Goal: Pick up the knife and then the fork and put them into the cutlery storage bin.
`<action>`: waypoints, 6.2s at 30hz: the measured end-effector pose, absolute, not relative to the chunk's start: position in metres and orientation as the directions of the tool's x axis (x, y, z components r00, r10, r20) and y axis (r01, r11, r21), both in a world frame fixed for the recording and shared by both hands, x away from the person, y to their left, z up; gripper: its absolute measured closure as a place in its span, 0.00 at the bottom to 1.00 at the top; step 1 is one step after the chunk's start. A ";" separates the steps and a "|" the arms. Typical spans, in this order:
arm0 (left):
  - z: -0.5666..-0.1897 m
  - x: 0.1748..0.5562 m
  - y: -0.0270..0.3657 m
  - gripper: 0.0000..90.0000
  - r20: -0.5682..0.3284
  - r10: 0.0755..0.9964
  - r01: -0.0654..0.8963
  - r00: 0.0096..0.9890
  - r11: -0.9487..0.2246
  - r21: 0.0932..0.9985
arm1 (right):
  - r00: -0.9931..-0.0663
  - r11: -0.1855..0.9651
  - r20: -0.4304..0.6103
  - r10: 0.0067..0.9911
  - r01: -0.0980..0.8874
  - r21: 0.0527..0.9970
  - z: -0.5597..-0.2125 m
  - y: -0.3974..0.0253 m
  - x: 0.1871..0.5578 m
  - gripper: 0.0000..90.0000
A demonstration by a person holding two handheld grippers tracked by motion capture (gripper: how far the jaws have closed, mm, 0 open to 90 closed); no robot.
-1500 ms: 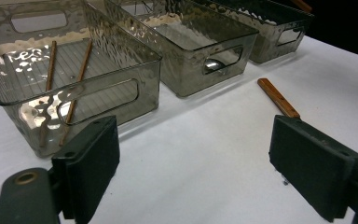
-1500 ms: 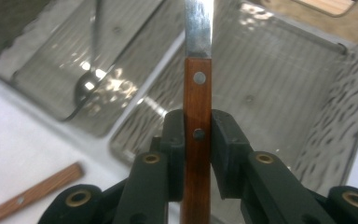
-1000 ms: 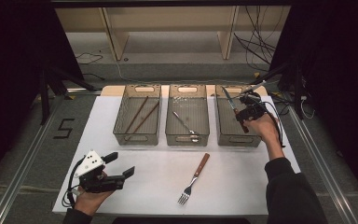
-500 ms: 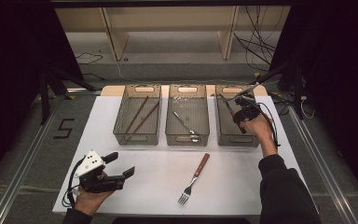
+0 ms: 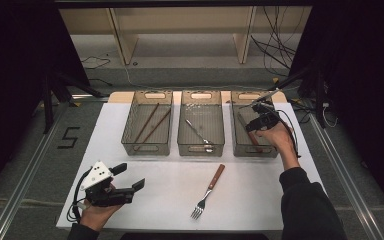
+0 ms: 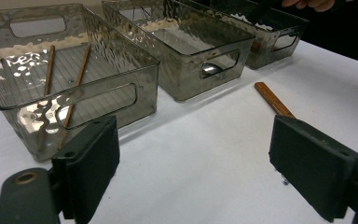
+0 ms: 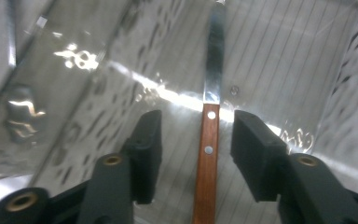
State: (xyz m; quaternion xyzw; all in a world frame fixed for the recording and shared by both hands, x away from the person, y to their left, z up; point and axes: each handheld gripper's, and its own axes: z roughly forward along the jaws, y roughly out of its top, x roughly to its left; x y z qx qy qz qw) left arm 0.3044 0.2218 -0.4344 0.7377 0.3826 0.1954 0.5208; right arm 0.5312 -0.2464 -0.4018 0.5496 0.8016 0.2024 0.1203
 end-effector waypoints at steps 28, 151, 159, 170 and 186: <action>-0.434 0.304 0.221 0.18 -0.104 0.768 0.359 0.632 -0.171 0.918 | -0.698 0.538 0.051 0.714 0.593 0.599 -0.386 -0.182 0.428 0.62; -0.435 0.303 0.219 0.18 -0.099 0.766 0.360 0.636 -0.181 0.915 | -0.967 0.957 -0.029 0.252 0.245 0.158 -0.455 -0.161 0.343 0.76; -0.435 0.303 0.220 0.18 -0.098 0.766 0.360 0.635 -0.181 0.915 | -0.980 0.971 -0.036 0.194 0.187 0.147 -0.454 -0.159 0.340 0.83; -0.435 0.303 0.220 0.18 -0.099 0.768 0.360 0.633 -0.179 0.916 | -0.983 0.974 -0.068 0.168 0.155 0.165 -0.453 -0.159 0.337 0.85; -0.435 0.303 0.220 0.18 -0.098 0.770 0.358 0.631 -0.178 0.917 | -0.954 0.888 -0.047 0.297 0.257 0.381 -0.428 -0.174 0.346 0.86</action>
